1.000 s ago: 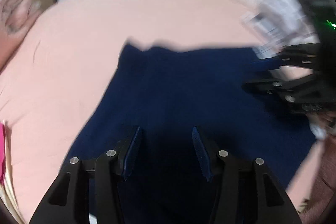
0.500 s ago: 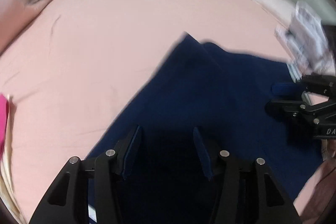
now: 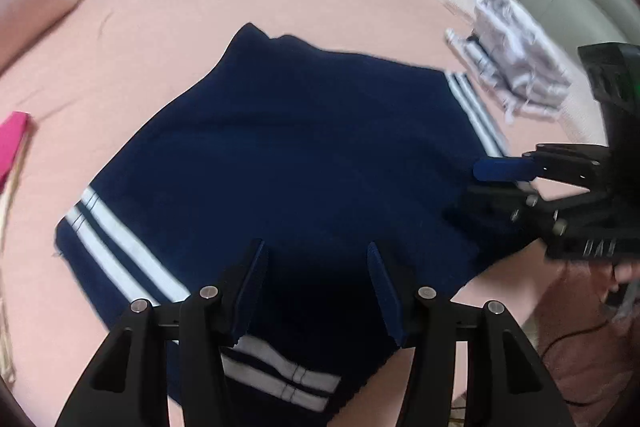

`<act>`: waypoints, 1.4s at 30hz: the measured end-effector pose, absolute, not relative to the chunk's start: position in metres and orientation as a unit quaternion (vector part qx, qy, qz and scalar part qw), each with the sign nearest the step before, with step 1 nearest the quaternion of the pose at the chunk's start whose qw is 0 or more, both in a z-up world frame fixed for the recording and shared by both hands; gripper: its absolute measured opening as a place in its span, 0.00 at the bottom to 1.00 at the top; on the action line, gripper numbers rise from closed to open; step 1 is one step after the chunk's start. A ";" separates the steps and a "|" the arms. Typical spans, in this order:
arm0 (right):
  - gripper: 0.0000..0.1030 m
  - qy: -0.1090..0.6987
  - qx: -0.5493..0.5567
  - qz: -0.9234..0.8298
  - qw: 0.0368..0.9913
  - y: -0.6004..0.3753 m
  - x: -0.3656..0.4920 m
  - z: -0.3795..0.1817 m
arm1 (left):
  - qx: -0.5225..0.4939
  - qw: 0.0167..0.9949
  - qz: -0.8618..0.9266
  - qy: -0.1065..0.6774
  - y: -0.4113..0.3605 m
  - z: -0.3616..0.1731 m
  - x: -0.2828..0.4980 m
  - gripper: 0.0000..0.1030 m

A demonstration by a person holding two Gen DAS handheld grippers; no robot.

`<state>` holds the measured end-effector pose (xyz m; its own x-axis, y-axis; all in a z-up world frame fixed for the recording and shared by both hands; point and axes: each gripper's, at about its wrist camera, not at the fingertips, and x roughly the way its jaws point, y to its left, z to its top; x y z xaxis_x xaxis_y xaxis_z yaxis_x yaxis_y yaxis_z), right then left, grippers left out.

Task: Fold clothes

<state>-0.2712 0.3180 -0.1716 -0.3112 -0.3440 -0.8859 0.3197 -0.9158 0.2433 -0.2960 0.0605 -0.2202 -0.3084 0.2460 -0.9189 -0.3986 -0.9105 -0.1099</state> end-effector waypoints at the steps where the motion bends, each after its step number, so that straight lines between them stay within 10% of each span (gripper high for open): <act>1: 0.44 0.006 0.558 -0.807 0.196 0.305 -0.272 -0.188 | -0.557 0.205 0.802 0.071 0.061 -0.221 -0.288 0.48; 21: 0.45 0.048 0.566 -0.811 0.137 0.338 -0.218 -0.180 | -0.569 0.173 0.800 0.079 0.033 -0.207 -0.198 0.48; 27: 0.46 -0.123 0.525 -0.838 0.078 0.391 -0.215 -0.173 | -0.606 0.140 0.783 0.005 0.036 -0.232 -0.215 0.48; 42: 0.48 -0.153 0.557 -0.816 0.043 0.413 -0.237 -0.213 | -0.568 0.114 0.815 0.005 0.033 -0.204 -0.216 0.49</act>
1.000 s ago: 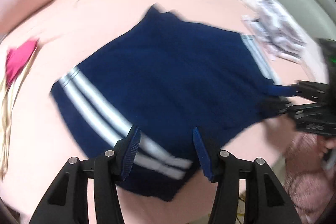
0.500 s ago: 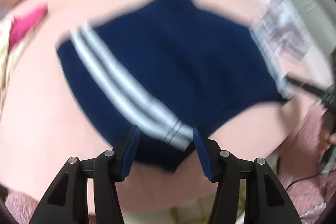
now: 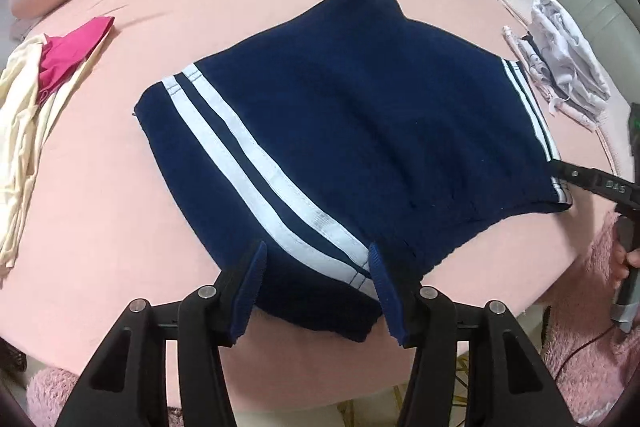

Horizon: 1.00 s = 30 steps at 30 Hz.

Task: Fold clothes
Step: 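Grasp the striped leg with the right gripper and fold it onto the other leg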

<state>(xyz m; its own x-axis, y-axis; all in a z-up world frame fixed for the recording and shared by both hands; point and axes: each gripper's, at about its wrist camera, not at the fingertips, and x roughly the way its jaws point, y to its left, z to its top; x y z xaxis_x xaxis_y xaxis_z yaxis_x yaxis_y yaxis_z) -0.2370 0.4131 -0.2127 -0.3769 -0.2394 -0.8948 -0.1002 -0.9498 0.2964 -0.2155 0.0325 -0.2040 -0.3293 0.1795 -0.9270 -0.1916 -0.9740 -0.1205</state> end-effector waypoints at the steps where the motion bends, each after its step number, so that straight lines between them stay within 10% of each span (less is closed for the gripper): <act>1: 0.49 -0.166 0.550 -0.817 0.045 0.416 -0.236 -0.215 | -0.564 0.120 0.817 -0.005 0.028 -0.202 -0.213 0.49; 6: 0.55 -0.225 0.537 -0.811 0.057 0.427 -0.240 -0.224 | -0.561 0.124 0.818 -0.019 0.006 -0.197 -0.199 0.49; 10: 0.08 -0.238 0.535 -0.807 0.074 0.433 -0.241 -0.216 | -0.564 0.122 0.816 -0.031 -0.002 -0.208 -0.210 0.49; 22: 0.05 -0.200 0.456 -0.844 0.197 0.365 -0.259 -0.128 | -0.549 0.124 0.824 -0.064 -0.023 -0.199 -0.217 0.49; 30: 0.09 -0.154 0.562 -0.751 0.311 0.256 -0.257 -0.172 | -0.548 0.154 0.814 -0.113 -0.031 -0.209 -0.222 0.49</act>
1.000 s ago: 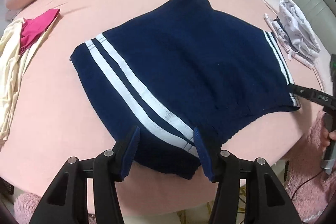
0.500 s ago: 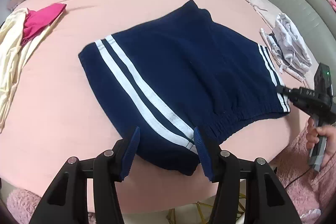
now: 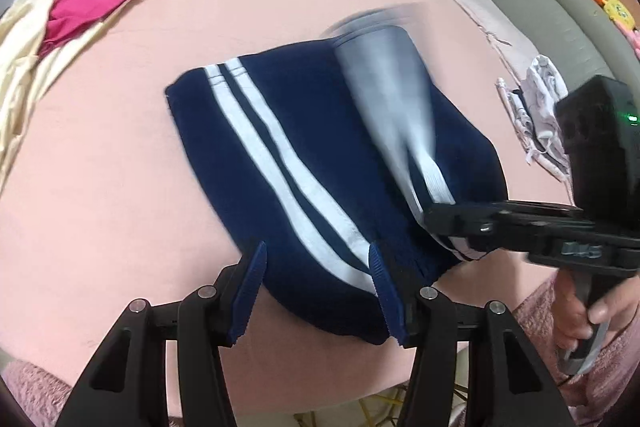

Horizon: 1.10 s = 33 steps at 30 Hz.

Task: Fold clothes

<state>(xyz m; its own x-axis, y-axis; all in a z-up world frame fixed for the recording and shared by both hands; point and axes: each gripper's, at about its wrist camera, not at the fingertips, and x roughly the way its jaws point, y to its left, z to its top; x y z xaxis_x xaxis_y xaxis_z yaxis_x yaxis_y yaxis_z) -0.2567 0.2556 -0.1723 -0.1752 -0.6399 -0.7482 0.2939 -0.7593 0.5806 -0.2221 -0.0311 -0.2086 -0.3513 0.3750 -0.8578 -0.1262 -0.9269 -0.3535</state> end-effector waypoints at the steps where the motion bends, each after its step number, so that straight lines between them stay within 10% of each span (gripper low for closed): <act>1: 0.09 -0.148 0.574 -0.737 0.324 0.242 -0.256 -0.178 | -0.546 0.162 0.813 -0.120 -0.030 -0.209 -0.223 0.49; 7: 0.43 -0.194 0.483 -0.797 0.306 0.293 -0.245 -0.145 | -0.531 0.211 0.804 -0.166 -0.021 -0.210 -0.231 0.49; 15: 0.43 -0.157 0.540 -0.807 0.181 0.335 -0.245 -0.202 | -0.542 0.218 0.778 -0.230 -0.004 -0.234 -0.249 0.48; 16: 0.43 -0.161 0.541 -0.806 0.181 0.336 -0.244 -0.204 | -0.538 0.215 0.781 -0.232 -0.004 -0.235 -0.252 0.40; 17: 0.43 -0.158 0.541 -0.806 0.181 0.336 -0.244 -0.204 | -0.532 0.209 0.790 -0.224 -0.003 -0.234 -0.255 0.04; 26: 0.43 -0.075 0.500 -0.839 0.203 0.295 -0.271 -0.164 | -0.472 0.184 0.852 -0.129 -0.025 -0.159 -0.248 0.03; 33: 0.43 0.009 0.529 -0.813 0.243 0.225 -0.287 -0.199 | -0.572 0.107 0.803 -0.131 -0.057 -0.217 -0.248 0.03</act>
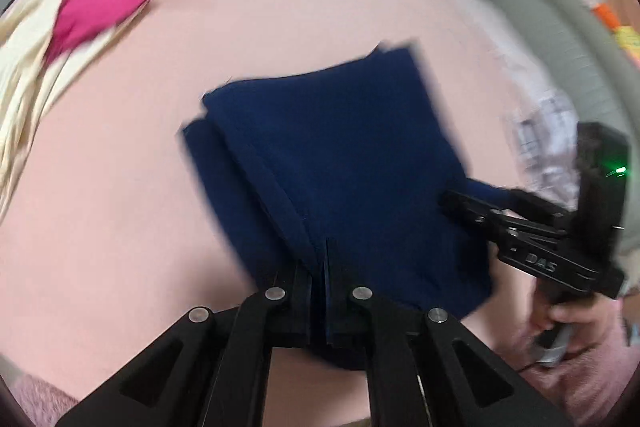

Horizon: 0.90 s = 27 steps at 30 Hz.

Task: Fold clothes

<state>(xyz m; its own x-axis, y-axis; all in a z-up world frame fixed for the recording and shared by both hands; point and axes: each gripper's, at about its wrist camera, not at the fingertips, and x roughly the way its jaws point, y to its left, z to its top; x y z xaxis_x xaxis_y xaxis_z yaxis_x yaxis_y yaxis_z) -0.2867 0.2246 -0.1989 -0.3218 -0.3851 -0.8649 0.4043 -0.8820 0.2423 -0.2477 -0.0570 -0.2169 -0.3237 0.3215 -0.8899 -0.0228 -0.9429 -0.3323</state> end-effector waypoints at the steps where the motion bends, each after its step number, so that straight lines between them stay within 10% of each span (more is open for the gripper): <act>1: 0.43 0.014 0.528 -0.814 0.243 0.222 -0.286 -0.199 | -0.588 0.107 0.789 -0.142 -0.059 -0.232 -0.247 0.04; 19: 0.44 0.068 0.505 -0.819 0.264 0.204 -0.270 -0.193 | -0.509 0.061 0.854 -0.086 -0.064 -0.170 -0.265 0.27; 27: 0.44 0.087 0.532 -0.795 0.276 0.197 -0.271 -0.208 | -0.586 0.070 0.803 -0.088 -0.075 -0.221 -0.260 0.32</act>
